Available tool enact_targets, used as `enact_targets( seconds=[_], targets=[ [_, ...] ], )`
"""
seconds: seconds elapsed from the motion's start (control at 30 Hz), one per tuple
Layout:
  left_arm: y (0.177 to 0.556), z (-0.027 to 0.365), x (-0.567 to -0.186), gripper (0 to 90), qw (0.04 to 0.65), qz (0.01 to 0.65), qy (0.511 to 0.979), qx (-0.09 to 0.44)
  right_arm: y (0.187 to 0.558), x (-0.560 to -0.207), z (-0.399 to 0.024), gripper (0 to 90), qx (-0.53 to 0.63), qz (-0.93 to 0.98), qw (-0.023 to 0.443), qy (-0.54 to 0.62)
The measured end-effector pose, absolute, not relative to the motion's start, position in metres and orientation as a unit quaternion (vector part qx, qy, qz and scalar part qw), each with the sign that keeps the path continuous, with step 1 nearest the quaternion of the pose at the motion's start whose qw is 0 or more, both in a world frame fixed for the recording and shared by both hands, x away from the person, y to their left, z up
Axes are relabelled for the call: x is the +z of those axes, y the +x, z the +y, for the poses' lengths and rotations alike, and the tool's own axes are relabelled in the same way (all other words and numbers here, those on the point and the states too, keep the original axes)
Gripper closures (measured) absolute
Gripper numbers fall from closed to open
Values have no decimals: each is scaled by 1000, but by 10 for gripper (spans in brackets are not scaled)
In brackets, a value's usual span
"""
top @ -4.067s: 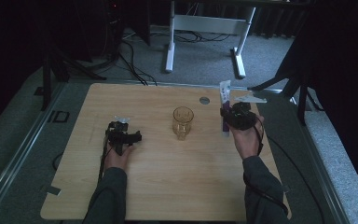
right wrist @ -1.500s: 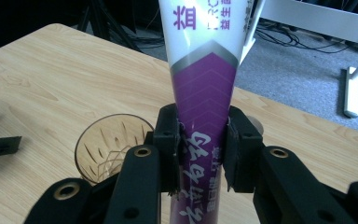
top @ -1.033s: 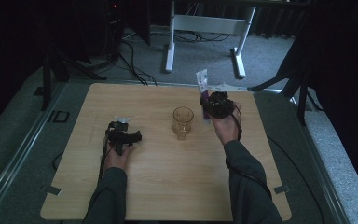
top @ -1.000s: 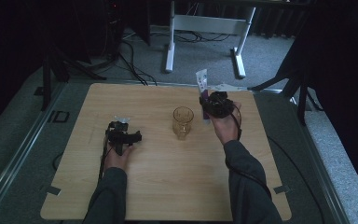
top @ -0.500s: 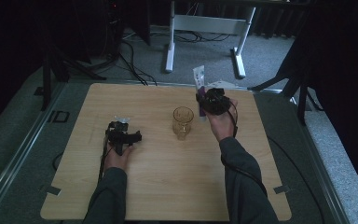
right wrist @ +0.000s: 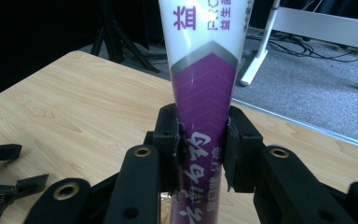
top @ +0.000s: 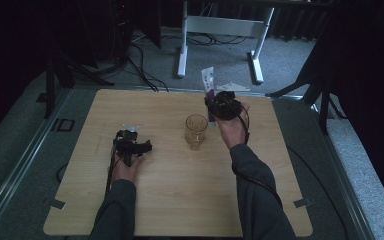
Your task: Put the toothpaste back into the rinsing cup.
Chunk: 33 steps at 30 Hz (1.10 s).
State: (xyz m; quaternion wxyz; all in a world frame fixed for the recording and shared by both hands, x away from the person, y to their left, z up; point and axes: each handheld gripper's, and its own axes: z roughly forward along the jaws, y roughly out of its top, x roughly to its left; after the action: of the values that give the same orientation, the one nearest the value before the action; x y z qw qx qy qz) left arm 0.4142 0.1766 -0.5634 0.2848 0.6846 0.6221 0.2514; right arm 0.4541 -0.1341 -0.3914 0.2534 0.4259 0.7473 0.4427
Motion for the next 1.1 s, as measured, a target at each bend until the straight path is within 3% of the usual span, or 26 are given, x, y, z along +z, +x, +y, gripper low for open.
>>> enact_targets(
  seconds=[1.1],
  targets=[
    [414, 177, -563, 111, 284, 622, 685, 251, 462, -395, -96, 697, 435, 754, 258, 419]
  ],
)
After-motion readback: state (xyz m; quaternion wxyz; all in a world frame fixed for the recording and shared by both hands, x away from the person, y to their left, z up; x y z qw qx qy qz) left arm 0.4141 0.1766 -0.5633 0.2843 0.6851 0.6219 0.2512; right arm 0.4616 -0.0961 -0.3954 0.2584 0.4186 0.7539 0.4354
